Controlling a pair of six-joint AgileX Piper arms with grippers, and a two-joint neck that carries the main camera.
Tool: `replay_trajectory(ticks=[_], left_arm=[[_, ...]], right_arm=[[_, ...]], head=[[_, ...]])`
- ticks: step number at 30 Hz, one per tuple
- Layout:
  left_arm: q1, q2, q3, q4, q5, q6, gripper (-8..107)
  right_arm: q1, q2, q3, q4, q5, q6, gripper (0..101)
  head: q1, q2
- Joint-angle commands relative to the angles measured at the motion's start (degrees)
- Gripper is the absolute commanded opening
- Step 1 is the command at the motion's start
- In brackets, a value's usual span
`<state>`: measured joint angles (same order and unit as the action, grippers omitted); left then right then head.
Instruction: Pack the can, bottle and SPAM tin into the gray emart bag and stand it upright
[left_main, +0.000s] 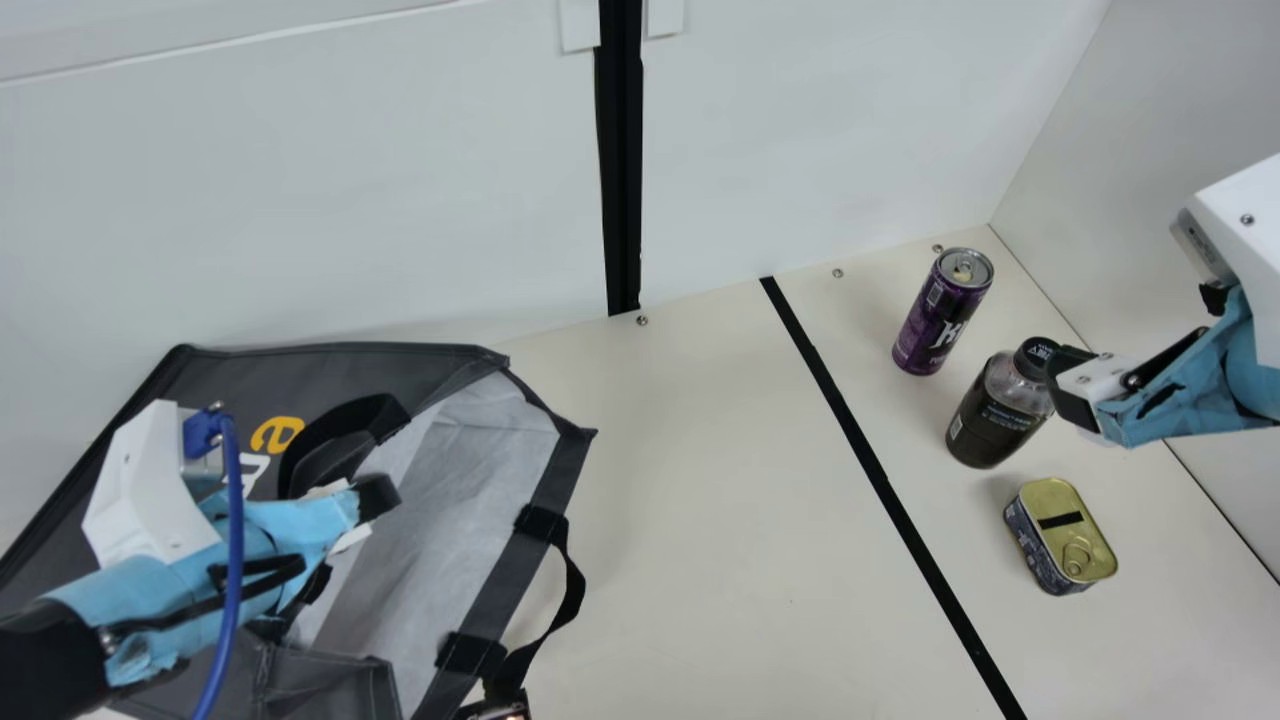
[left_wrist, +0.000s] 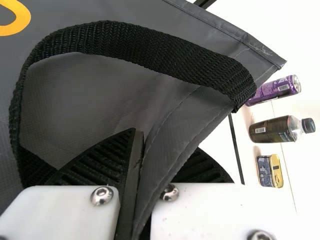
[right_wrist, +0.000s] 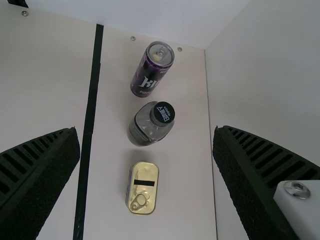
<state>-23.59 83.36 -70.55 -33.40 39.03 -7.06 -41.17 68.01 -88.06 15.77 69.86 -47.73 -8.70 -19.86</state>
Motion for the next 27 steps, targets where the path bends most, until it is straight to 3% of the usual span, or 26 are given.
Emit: replay_trajectory(ticks=[1, 11, 16, 27], left_arm=[[0.00, 0.00, 0.00, 0.00, 0.00, 0.00, -8], [0.00, 0.00, 0.00, 0.00, 0.00, 0.00, -8], [0.00, 0.00, 0.00, 0.00, 0.00, 0.00, -8], [0.00, 0.00, 0.00, 0.00, 0.00, 0.00, -8]], right_arm=[[0.00, 0.00, 0.00, 0.00, 0.00, 0.00, 95], [0.00, 0.00, 0.00, 0.00, 0.00, 0.00, 95], [3.06, -0.72, -0.09, -3.01, -0.60, 3.72, 95], [9.51, 1.04, -4.96, -12.52, 0.04, 16.65, 95]], head=[[-1.30, -0.14], [-1.30, -0.14], [-1.30, -0.14], [-1.30, -0.14]])
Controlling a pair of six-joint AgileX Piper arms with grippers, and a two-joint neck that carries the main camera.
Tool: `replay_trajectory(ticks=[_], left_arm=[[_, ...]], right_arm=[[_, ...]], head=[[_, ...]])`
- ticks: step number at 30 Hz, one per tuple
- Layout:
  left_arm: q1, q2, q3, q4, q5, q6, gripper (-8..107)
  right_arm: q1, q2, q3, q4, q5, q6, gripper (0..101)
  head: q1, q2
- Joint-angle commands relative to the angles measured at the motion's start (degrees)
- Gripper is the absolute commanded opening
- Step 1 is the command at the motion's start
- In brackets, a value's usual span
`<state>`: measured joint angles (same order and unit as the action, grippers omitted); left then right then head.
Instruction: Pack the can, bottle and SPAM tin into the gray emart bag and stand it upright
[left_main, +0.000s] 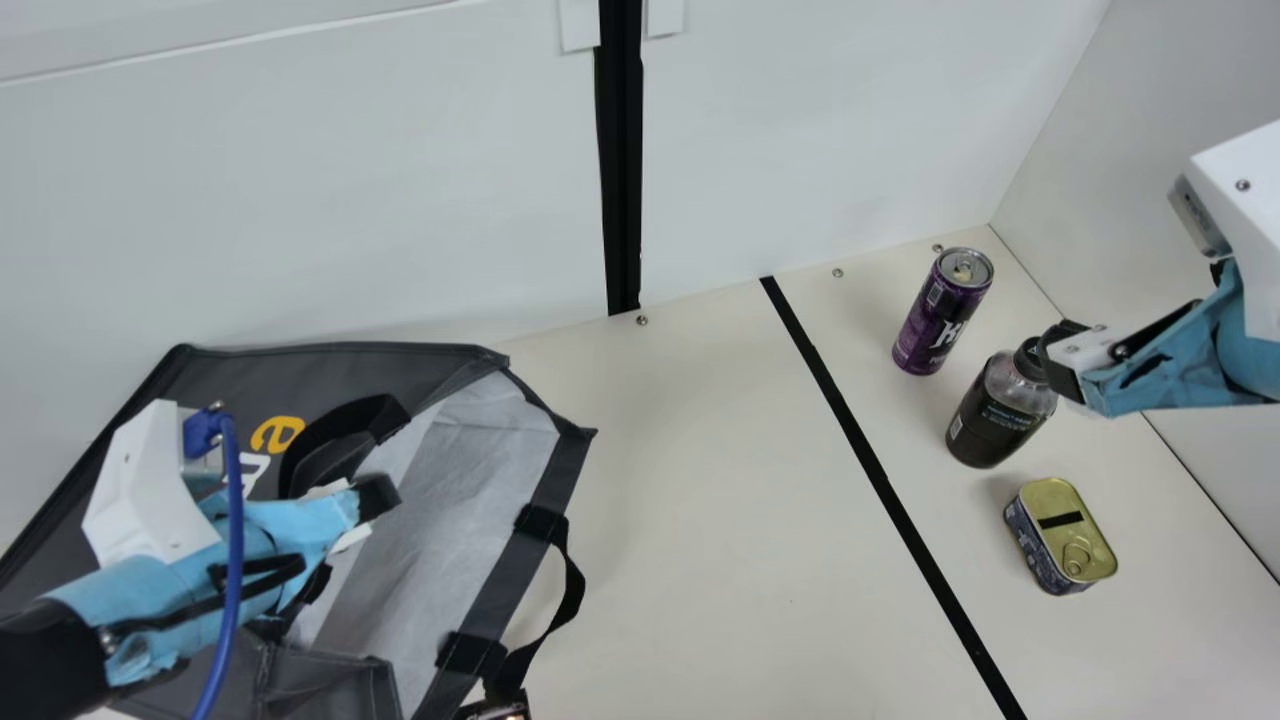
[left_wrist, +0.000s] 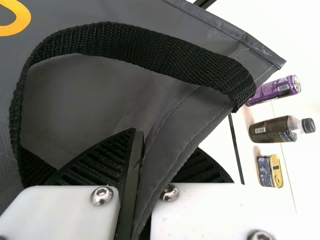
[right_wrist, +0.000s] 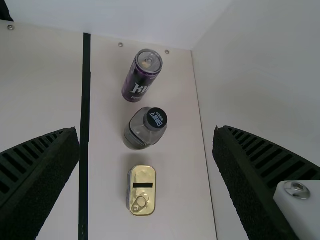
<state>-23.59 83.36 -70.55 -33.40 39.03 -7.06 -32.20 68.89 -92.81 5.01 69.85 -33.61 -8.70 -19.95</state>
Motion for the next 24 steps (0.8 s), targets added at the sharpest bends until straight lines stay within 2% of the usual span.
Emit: replay_trajectory(ticks=[1, 9, 24], left_arm=[[0.00, 0.00, 0.00, 0.00, 0.00, 0.00, -8], [0.00, 0.00, 0.00, 0.00, 0.00, 0.00, -8], [0.00, 0.00, 0.00, 0.00, 0.00, 0.00, -8]], right_arm=[[0.99, 0.44, -0.47, -2.60, 0.05, 3.73, 95], [2.89, 3.05, -1.66, -6.63, 0.05, 10.96, 95], [5.09, 9.76, -5.44, -8.09, 0.05, 17.85, 95]], head=[[-1.30, -0.05], [-1.30, -0.05], [-1.30, -0.05]])
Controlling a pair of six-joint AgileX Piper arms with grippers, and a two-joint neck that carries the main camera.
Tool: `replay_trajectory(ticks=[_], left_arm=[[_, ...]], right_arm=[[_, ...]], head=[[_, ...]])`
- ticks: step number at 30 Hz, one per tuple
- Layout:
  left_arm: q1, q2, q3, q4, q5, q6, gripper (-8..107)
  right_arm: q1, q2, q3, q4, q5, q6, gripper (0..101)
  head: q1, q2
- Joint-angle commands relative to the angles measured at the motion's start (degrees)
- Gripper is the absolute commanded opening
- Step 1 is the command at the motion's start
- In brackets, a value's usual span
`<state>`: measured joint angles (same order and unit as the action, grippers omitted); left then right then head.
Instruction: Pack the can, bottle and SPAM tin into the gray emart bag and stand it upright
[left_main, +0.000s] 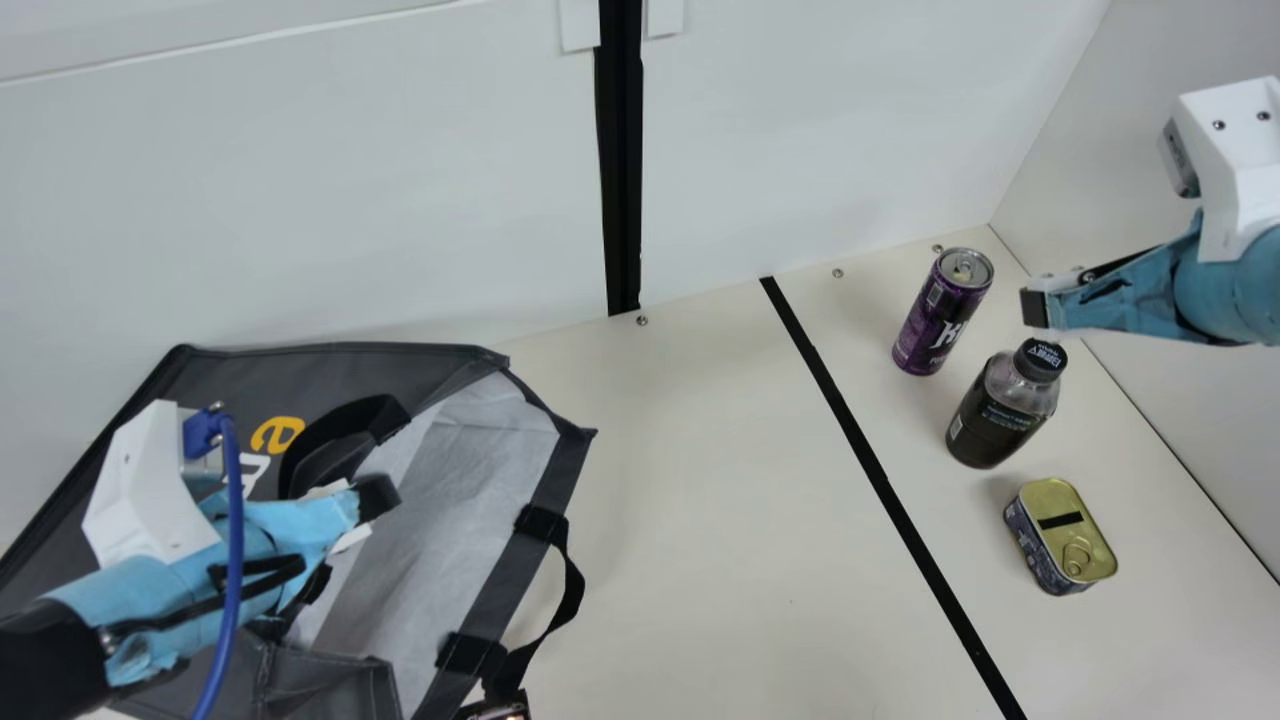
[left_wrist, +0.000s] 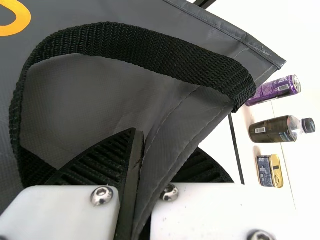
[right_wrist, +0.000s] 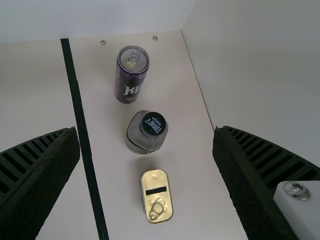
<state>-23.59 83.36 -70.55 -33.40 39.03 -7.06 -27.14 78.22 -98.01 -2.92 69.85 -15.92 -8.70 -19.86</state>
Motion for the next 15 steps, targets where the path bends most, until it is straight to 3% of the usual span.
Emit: replay_trajectory(ticks=[1, 15], left_arm=[[0.00, 0.00, 0.00, 0.00, 0.00, 0.00, -8], [0.00, 0.00, 0.00, 0.00, 0.00, 0.00, -8]], right_arm=[[0.19, 0.96, -0.53, -0.14, 0.05, 0.47, 95], [1.11, 8.31, -4.03, 1.94, 0.05, 2.32, 95]], head=[[-1.30, -0.14], [-1.30, -0.14]])
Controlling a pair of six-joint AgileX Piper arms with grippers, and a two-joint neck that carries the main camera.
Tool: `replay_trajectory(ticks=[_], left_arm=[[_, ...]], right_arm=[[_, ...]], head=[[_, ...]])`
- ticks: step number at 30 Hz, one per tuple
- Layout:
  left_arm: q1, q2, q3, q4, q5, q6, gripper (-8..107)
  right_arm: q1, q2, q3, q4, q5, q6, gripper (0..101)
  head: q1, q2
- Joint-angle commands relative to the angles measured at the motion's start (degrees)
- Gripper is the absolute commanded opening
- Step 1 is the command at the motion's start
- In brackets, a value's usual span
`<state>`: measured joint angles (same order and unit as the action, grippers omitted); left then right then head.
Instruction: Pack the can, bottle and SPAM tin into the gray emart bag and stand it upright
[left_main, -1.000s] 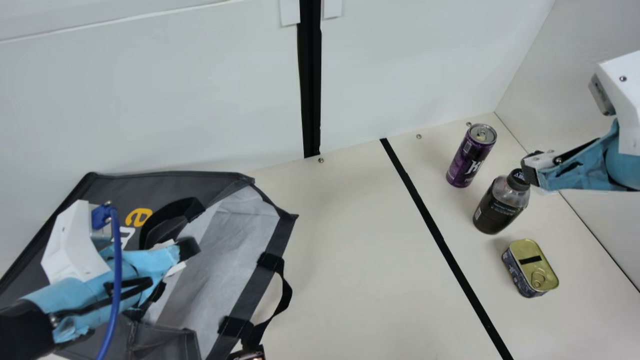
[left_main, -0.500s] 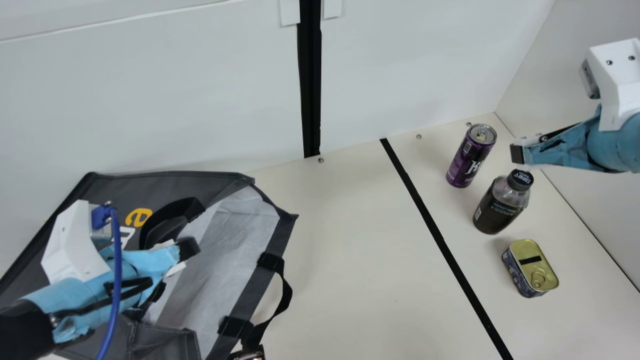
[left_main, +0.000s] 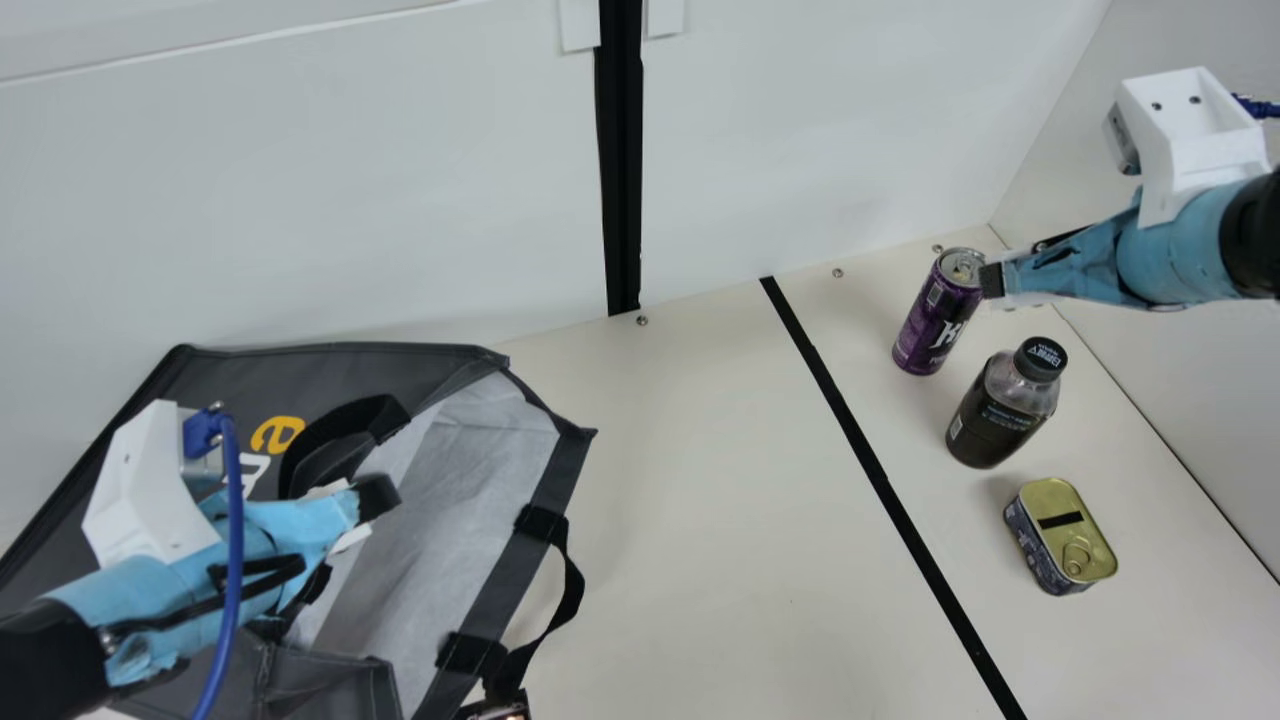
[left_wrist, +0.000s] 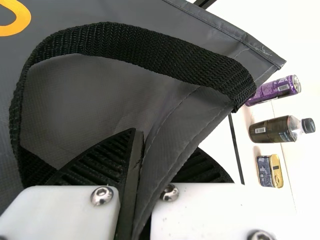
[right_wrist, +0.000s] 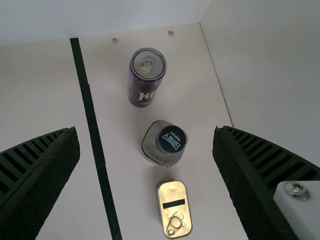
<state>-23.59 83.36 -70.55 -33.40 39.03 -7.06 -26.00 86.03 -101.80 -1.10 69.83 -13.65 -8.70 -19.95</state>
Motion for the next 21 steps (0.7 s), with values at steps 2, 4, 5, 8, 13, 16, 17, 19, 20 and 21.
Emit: replay_trajectory(ticks=[2, 4, 5, 8, 13, 16, 17, 19, 20, 21], left_arm=[[0.00, 0.00, 0.00, 0.00, 0.00, 0.00, -8], [0.00, 0.00, 0.00, 0.00, 0.00, 0.00, -8], [0.00, 0.00, 0.00, 0.00, 0.00, 0.00, -8], [0.00, 0.00, 0.00, 0.00, 0.00, 0.00, -8], [0.00, 0.00, 0.00, 0.00, 0.00, 0.00, -8], [0.00, 0.00, 0.00, 0.00, 0.00, 0.00, -8], [0.00, 0.00, 0.00, 0.00, 0.00, 0.00, -8], [0.00, 0.00, 0.00, 0.00, 0.00, 0.00, -8], [0.00, 0.00, 0.00, 0.00, 0.00, 0.00, -8], [0.00, 0.00, 0.00, 0.00, 0.00, 0.00, -8]], right_arm=[[-0.02, 1.52, -0.91, 0.34, 0.07, 0.05, 95], [-0.04, 2.55, -1.63, 0.52, 0.07, -0.01, 95], [-0.07, 3.09, -2.02, 0.58, 0.07, -0.06, 95], [-0.24, 4.72, -3.13, 0.79, 0.07, -0.24, 95], [-0.68, 7.51, -4.79, 1.43, 0.07, -0.29, 95], [-0.89, 9.05, -5.63, 1.85, 0.07, -0.17, 95], [-0.95, 9.53, -5.87, 2.01, 0.07, -0.09, 95], [-1.07, 10.51, -6.40, 2.30, 0.07, 0.02, 95], [-1.10, 10.98, -6.65, 2.42, 0.07, 0.07, 95], [-1.12, 11.46, -6.92, 2.51, 0.07, 0.15, 95]], head=[[-1.30, -0.05], [-1.30, -0.05], [-1.30, -0.05], [-1.30, -0.05], [-1.30, -0.05], [-1.30, -0.05], [-1.30, -0.05], [-1.30, -0.05], [-1.30, -0.05], [-1.30, -0.05]])
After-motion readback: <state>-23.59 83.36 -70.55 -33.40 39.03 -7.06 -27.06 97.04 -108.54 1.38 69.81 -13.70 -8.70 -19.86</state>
